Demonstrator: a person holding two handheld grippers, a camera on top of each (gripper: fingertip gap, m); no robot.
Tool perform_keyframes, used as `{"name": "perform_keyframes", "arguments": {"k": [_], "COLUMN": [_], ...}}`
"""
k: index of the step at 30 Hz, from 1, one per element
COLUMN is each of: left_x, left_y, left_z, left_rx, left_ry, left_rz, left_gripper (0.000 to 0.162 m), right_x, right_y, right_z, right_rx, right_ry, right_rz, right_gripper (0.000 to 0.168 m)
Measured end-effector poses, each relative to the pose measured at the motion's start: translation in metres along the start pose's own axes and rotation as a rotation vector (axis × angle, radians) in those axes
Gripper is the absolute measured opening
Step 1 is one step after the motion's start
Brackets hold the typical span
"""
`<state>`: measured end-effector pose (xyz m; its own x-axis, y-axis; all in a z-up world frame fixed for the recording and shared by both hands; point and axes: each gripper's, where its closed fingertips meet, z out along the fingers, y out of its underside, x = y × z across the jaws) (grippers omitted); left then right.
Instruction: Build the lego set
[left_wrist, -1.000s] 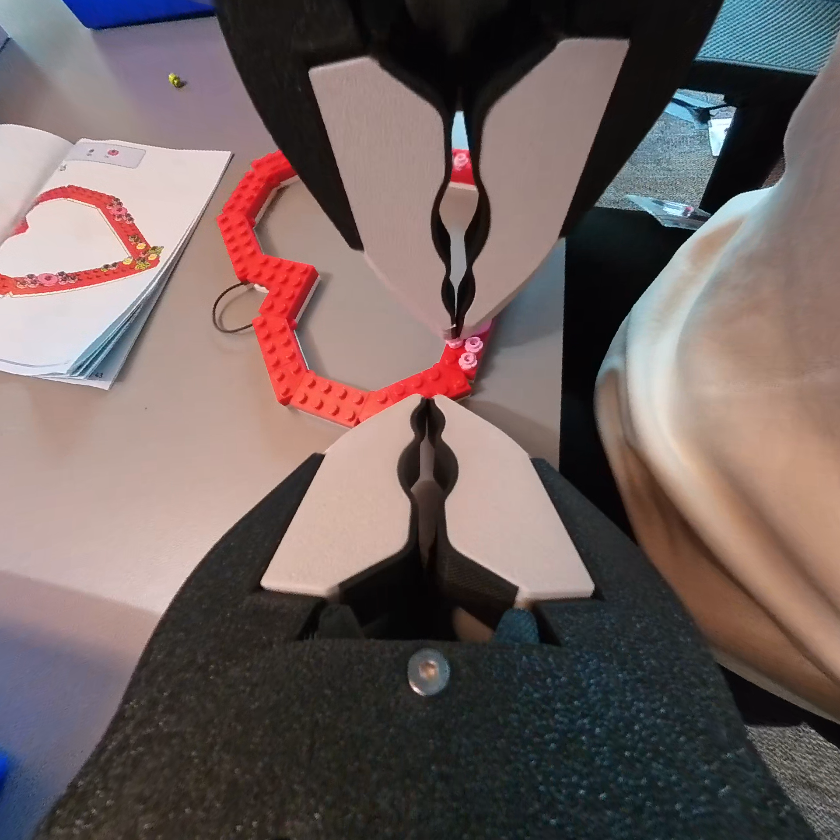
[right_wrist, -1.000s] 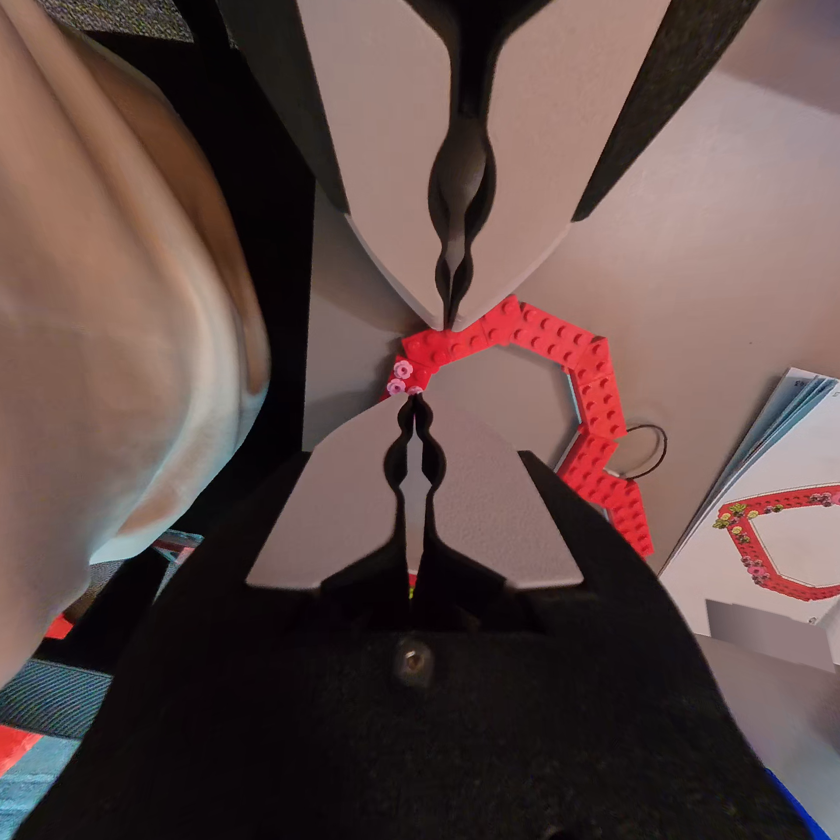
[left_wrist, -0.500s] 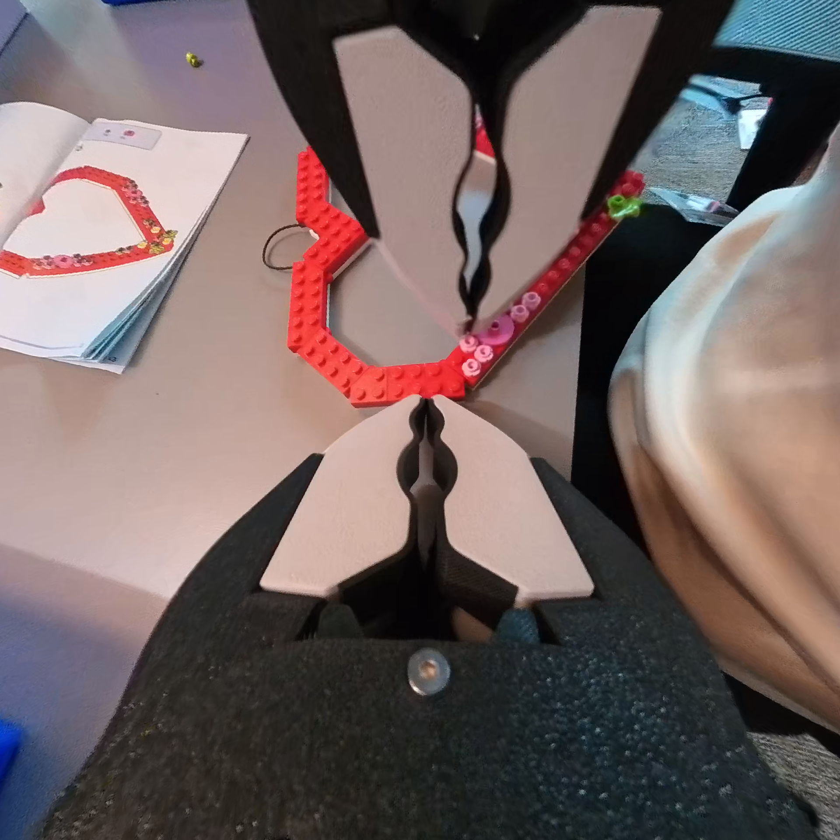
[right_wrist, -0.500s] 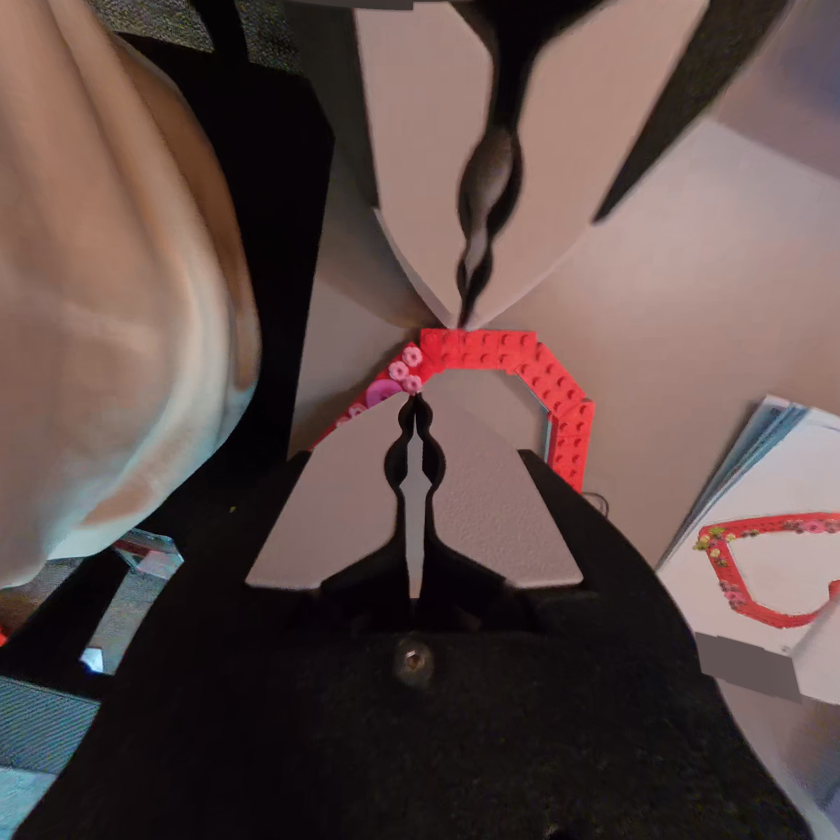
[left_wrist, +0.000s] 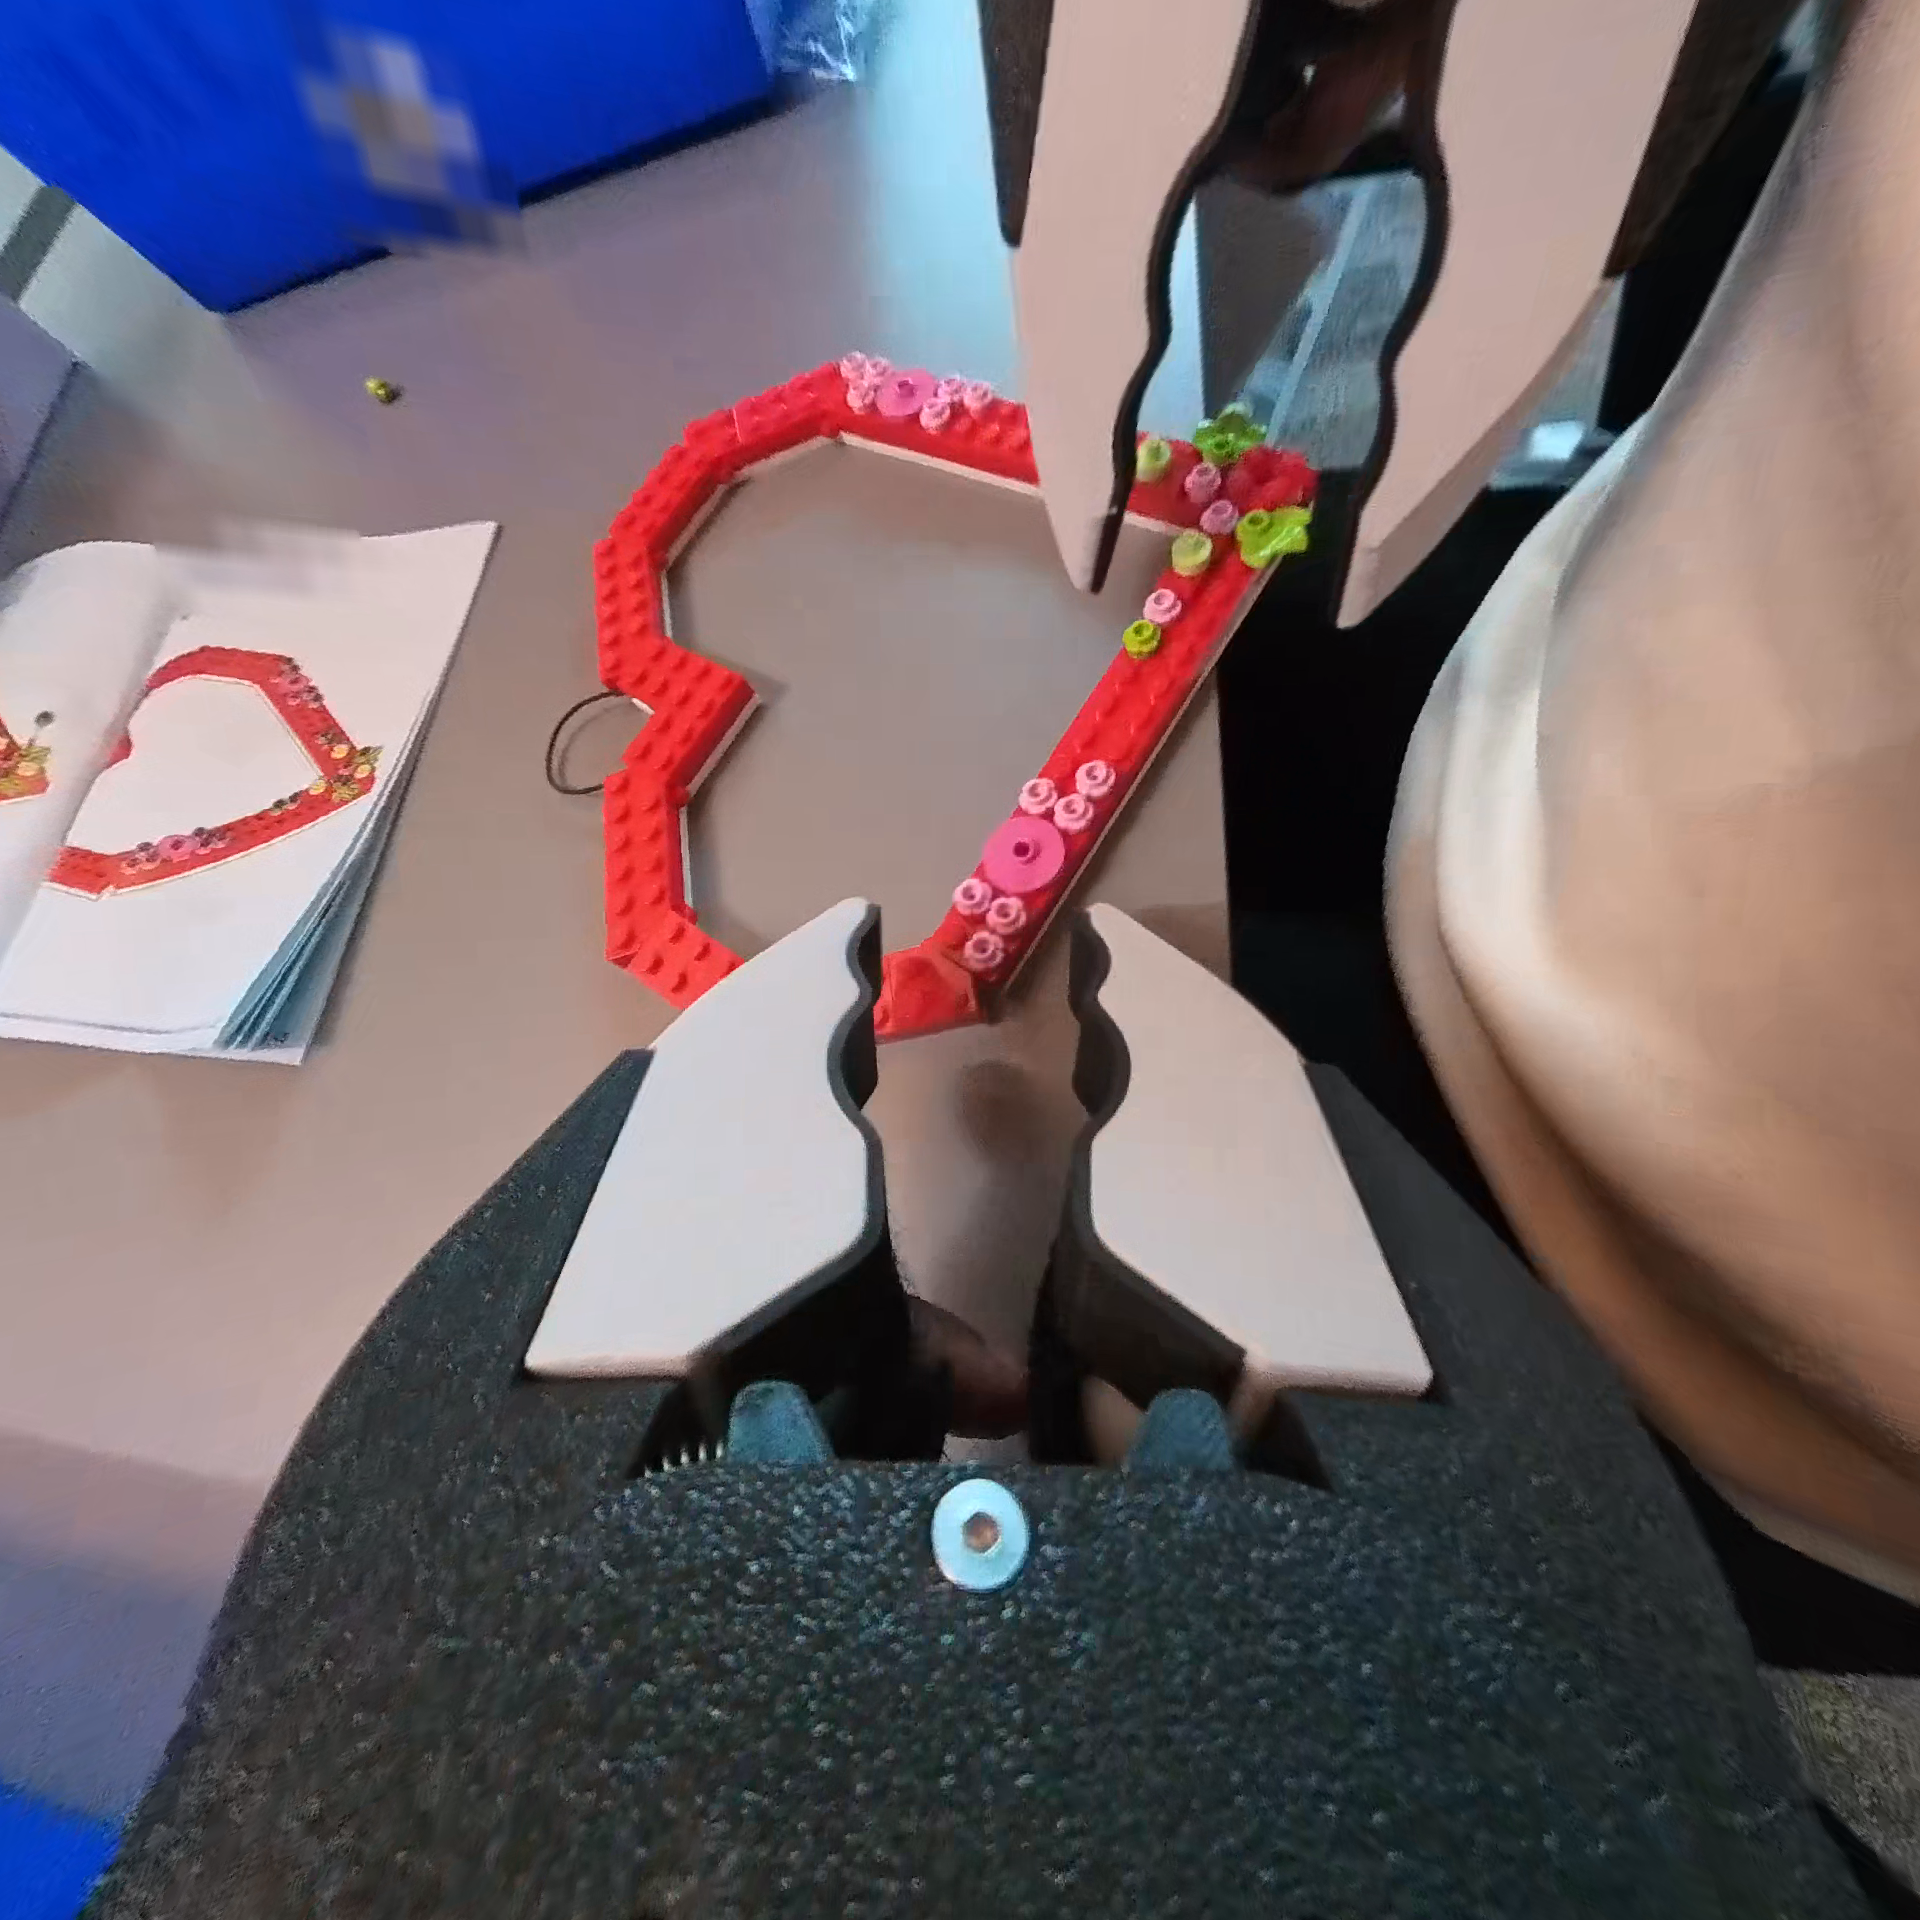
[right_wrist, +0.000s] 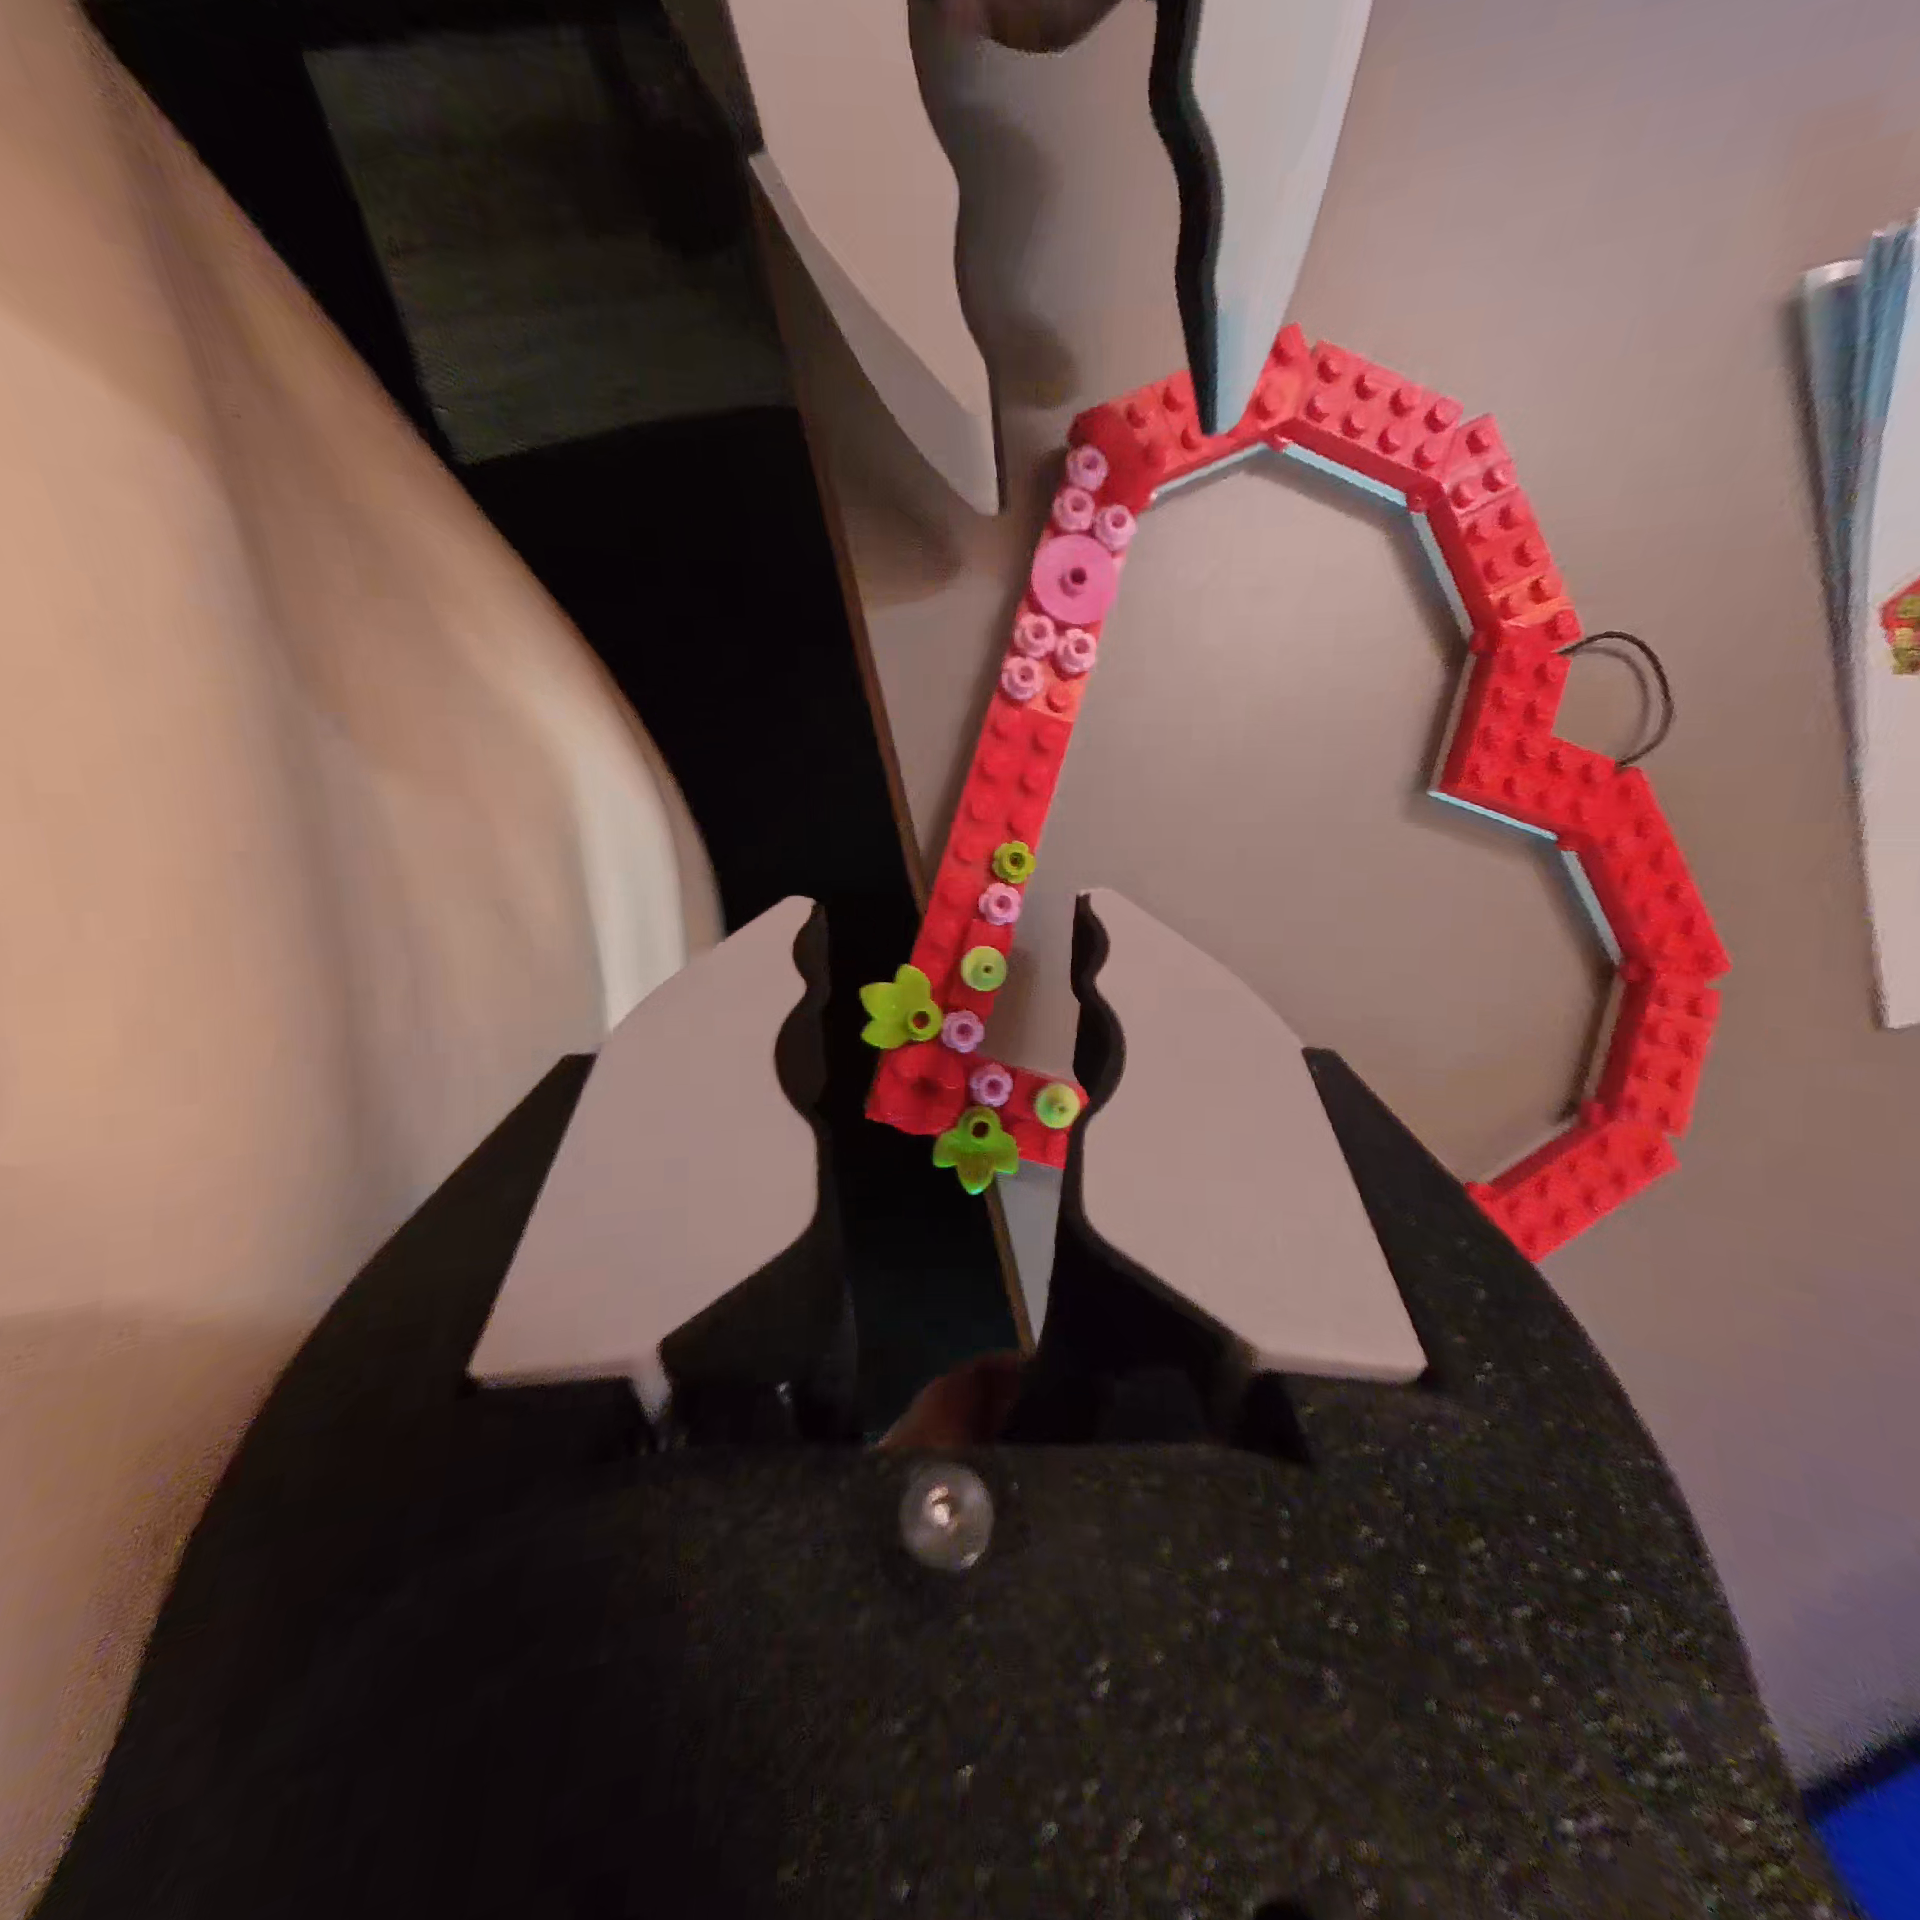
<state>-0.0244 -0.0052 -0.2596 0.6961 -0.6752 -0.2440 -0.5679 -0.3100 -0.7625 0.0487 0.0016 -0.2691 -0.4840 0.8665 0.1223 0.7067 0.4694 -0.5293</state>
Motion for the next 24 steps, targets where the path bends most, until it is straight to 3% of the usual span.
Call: {"name": "perform_keyframes", "arguments": {"k": [4, 13, 18, 21, 24], "left_x": [-0.008, -0.04, -0.044, -0.043, -0.044], "left_y": [0.009, 0.013, 0.013, 0.013, 0.01], "left_z": [0.009, 0.019, 0.021, 0.021, 0.022], "left_rx": [-0.076, -0.144, -0.158, -0.165, -0.154], "left_ry": [-0.022, -0.078, -0.102, -0.129, -0.15], "left_rz": [0.014, -0.002, -0.018, -0.009, -0.004], "left_gripper": [0.031, 0.024, 0.025, 0.026, 0.03], "right_x": [0.016, 0.022, 0.035, 0.055, 0.068], "right_y": [0.01, 0.011, 0.006, 0.03, 0.059], "right_z": [0.007, 0.011, -0.033, -0.058, -0.05], "right_rx": [-0.025, 0.044, 0.245, 0.302, 0.256], "right_ry": [0.123, -0.047, -0.122, -0.087, -0.029], "right_rz": [-0.046, 0.032, 0.115, 0.137, 0.109], "right_gripper": [0.037, 0.048, 0.048, 0.054, 0.053]}}
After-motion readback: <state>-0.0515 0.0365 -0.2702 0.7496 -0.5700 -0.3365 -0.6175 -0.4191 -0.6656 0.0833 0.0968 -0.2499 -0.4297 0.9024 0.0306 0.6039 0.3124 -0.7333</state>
